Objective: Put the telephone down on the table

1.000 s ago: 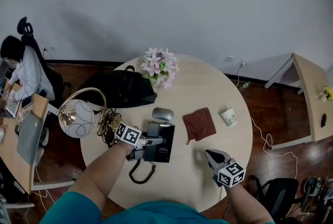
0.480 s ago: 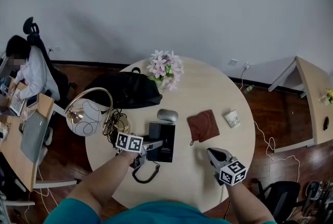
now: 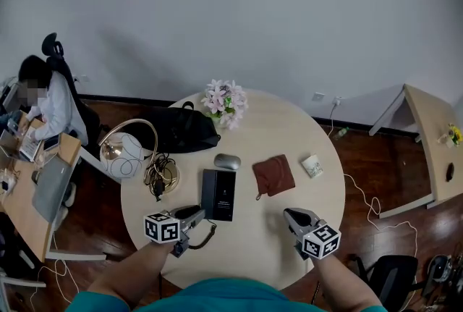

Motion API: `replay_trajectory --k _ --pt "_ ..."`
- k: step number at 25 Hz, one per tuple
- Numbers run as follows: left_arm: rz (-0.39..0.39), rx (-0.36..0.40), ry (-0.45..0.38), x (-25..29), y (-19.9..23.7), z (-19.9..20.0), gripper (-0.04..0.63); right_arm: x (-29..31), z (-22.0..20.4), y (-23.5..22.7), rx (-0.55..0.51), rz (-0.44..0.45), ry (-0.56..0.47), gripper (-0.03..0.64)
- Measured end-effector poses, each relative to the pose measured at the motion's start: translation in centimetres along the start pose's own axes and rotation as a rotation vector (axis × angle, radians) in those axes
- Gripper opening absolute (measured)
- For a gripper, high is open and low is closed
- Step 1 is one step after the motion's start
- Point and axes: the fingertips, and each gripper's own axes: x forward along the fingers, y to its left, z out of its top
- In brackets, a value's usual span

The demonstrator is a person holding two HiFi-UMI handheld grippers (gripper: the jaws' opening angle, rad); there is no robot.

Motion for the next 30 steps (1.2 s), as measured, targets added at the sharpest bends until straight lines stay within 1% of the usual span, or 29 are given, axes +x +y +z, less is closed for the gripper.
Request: replay_trajectory --k 1,3,6,9,11,13,16,19,25,30 --pt "-0.014 0.014 -0.026 -0.5 -1.4 -0.1 0.081 -0.5 0.1 0.1 -0.008 0.008 -0.001 0.002" --pt "-0.033 0.042 -0.069 -1.2 -4.2 -0.6 0.010 -1.6 0.3 0.2 -0.025 0.032 0.001 0.002" --pt "-0.049 0.085 -0.113 -1.8 -8.2 -1.9 0.006 -3.4 0.3 1.4 -0.038 0.090 0.006 0.002" --pt "-0.049 0.094 -0.148 -2.5 -11.8 -3.3 0.006 -5.5 0.0 2.9 -0.066 0.146 0.014 0.002" --pt "-0.053 0.088 -0.159 -3.0 -13.8 -4.0 0.006 -6.7 0.1 3.4 -0.077 0.158 0.007 0.002" --pt "-0.060 0.096 -0.152 -3.5 -15.3 -4.8 0.006 -8.1 0.7 3.8 -0.072 0.152 -0.017 0.002" --pt "-0.090 0.114 -0.131 -3.9 -17.1 -6.0 0.006 -10.6 1.4 4.3 -0.056 0.117 -0.056 0.002" --pt "-0.144 0.138 -0.112 -3.9 -18.6 -6.7 0.006 -13.3 1.5 4.6 -0.041 0.052 -0.084 0.002" --pt "-0.259 0.195 -0.052 -5.0 -21.6 -8.5 0.006 -18.1 0.0 7.2 -0.006 -0.093 -0.130 0.002" --pt "-0.311 0.232 -0.011 -4.7 -24.3 -9.7 0.006 -22.3 -1.6 8.6 0.007 -0.161 -0.140 0.002"
